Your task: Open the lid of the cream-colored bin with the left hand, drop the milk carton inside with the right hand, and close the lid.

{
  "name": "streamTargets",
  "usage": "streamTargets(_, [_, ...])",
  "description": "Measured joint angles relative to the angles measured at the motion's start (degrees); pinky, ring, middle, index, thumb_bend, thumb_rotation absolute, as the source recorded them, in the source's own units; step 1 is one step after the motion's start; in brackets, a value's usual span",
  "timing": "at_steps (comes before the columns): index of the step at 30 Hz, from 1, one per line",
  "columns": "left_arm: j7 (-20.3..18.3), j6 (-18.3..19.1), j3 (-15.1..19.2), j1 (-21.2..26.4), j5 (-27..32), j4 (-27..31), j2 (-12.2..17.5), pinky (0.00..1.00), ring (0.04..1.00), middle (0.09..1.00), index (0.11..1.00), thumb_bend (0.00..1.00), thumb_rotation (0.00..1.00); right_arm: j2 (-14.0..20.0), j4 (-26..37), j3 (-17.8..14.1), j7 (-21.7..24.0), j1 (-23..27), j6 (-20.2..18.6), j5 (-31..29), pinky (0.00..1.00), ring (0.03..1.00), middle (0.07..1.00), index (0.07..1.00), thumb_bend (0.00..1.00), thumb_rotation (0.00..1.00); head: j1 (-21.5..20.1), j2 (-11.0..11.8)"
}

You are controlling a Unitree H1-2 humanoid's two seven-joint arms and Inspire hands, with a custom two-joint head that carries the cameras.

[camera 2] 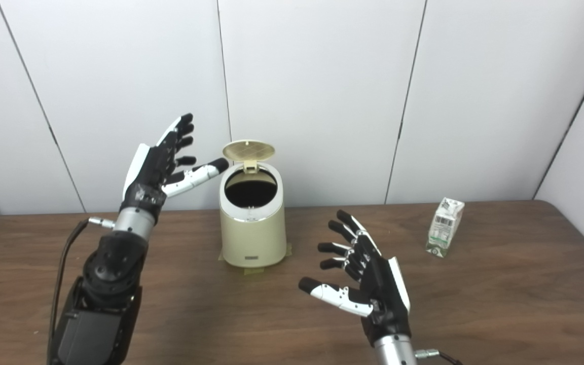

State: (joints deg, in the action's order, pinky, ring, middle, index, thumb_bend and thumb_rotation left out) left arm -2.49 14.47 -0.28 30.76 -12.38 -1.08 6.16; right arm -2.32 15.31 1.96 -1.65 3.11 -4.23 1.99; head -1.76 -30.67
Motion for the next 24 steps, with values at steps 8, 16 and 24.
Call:
streamTargets(8, [-0.59, -4.27, 5.15, -9.51, 8.18, 6.15, 2.30, 0.47, 0.625, 0.698, 0.730, 0.63, 0.08, 1.01, -0.09, -0.34, -0.04, -0.03, 0.05, -0.22, 0.55, 0.685, 0.838, 0.866, 0.76, 0.21, 0.17, -0.17])
streamTargets(16, [-0.07, -9.79, 5.97, -21.78, 10.47, 6.99, 1.24, 0.50, 0.648, 0.714, 0.737, 0.61, 0.09, 2.32, -0.78, -1.67, -0.12, 0.01, 0.24, -0.36, 0.57, 0.694, 0.841, 0.868, 0.75, 0.25, 0.88, 0.17])
streamTargets(24, [1.16, -16.85, 4.65, -22.16, 9.87, 2.93, -0.20, 0.49, 0.631, 0.699, 0.729, 0.62, 0.13, 4.04, -3.21, -2.71, 0.39, 0.18, 2.74, -1.22, 0.58, 0.706, 0.845, 0.867, 0.75, 0.24, -0.35, 1.93])
